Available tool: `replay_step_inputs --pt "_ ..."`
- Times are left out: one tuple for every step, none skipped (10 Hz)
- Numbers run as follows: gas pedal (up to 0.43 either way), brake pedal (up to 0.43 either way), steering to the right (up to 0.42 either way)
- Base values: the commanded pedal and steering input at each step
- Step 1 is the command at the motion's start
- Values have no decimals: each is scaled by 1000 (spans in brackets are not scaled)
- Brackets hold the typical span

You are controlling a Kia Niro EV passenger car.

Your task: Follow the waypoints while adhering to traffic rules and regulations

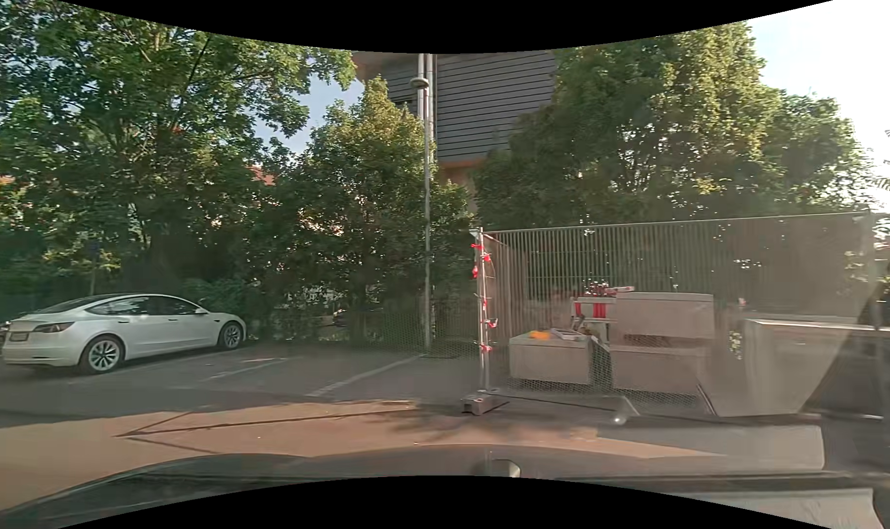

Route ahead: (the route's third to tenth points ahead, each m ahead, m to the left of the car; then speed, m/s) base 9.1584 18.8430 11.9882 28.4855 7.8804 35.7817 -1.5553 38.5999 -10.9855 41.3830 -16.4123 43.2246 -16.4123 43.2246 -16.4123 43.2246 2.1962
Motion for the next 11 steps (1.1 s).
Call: replay_step_inputs --pt "0 0 -675" --pt "0 0 -688" --pt "20 0 -699" --pt "39 0 -708" --pt "79 0 -716" --pt "79 0 -726" --pt "79 0 -733" --pt "87 0 -734" --pt "87 0 -731" --pt "79 0 -731" --pt "79 0 -729"
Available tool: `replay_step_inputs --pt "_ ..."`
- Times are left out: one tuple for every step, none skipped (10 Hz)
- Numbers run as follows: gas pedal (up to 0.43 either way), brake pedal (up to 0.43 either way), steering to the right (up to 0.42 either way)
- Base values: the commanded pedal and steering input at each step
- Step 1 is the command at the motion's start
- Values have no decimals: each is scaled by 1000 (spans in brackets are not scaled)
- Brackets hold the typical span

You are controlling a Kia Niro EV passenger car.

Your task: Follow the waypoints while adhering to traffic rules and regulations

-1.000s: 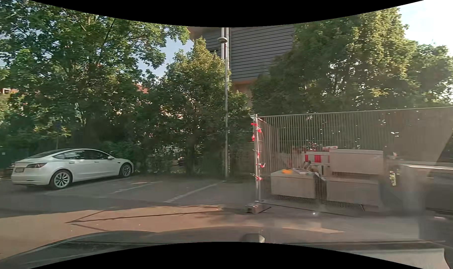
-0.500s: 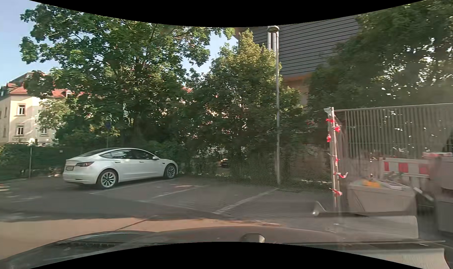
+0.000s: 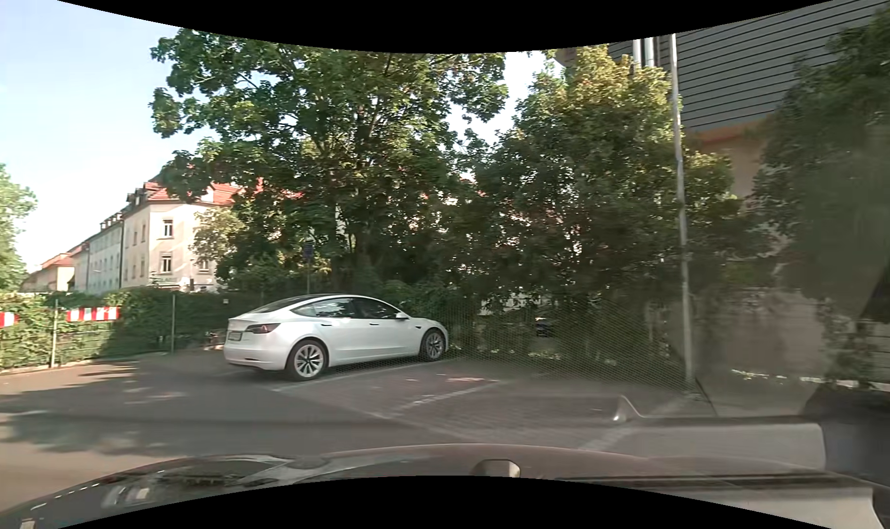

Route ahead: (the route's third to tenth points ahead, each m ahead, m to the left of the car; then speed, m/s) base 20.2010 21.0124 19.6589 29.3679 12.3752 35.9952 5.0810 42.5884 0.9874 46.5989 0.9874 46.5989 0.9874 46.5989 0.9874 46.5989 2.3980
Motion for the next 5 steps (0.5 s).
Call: replay_step_inputs --pt "79 0 -723" --pt "79 0 -717" --pt "79 0 -711" --pt "79 0 -702" --pt "79 0 -692"
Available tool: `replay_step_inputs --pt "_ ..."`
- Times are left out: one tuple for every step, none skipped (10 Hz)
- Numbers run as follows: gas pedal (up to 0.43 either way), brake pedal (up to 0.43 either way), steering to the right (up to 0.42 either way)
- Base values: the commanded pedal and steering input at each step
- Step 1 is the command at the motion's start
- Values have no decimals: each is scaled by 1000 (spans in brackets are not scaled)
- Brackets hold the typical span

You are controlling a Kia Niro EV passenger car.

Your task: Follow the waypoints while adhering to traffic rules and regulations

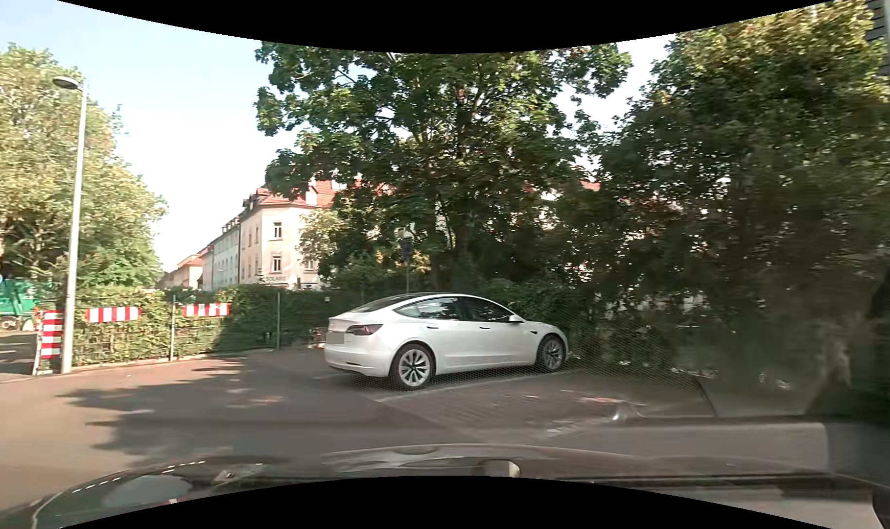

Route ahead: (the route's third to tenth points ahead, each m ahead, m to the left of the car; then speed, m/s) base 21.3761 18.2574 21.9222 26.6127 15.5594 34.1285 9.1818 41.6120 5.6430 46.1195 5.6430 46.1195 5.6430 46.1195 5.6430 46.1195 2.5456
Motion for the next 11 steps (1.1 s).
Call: replay_step_inputs --pt "79 0 -679" --pt "67 0 -668" --pt "47 0 -665" --pt "47 0 -664" --pt "47 0 -664" --pt "47 0 -655" --pt "39 0 -647" --pt "39 0 -640" --pt "39 0 -632" --pt "39 0 -623" --pt "39 0 -612"
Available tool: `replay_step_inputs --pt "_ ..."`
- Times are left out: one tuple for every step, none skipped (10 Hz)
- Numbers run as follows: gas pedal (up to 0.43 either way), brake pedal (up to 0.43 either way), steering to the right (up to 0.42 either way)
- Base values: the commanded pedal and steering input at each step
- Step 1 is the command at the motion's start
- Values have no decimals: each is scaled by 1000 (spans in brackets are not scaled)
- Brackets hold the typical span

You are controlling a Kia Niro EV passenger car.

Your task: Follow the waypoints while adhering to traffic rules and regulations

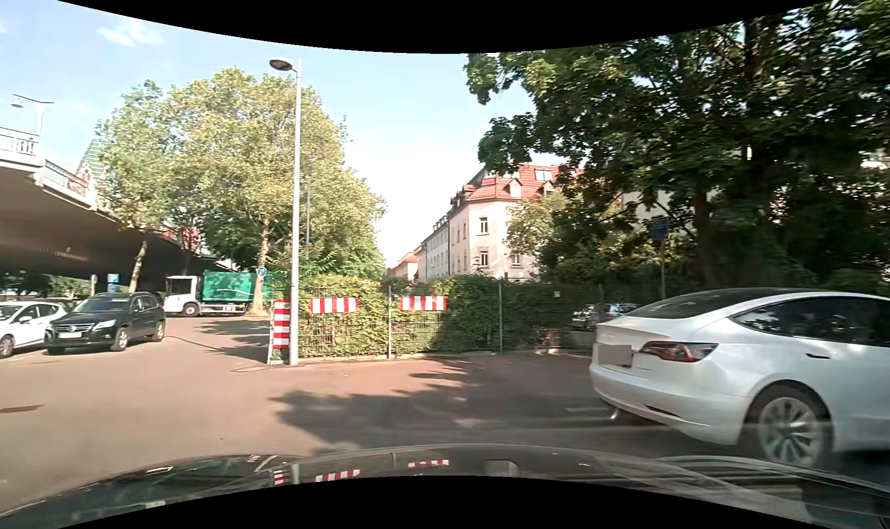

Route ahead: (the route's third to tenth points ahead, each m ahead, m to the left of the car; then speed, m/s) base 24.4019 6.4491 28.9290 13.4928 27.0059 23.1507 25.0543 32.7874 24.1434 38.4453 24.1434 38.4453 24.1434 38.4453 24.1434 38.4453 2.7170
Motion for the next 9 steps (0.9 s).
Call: replay_step_inputs --pt "39 0 -596" --pt "39 0 -582" --pt "39 0 -569" --pt "39 0 -556" --pt "39 0 -540" --pt "39 0 -525" --pt "39 0 -506" --pt "39 0 -489" --pt "39 0 -470"
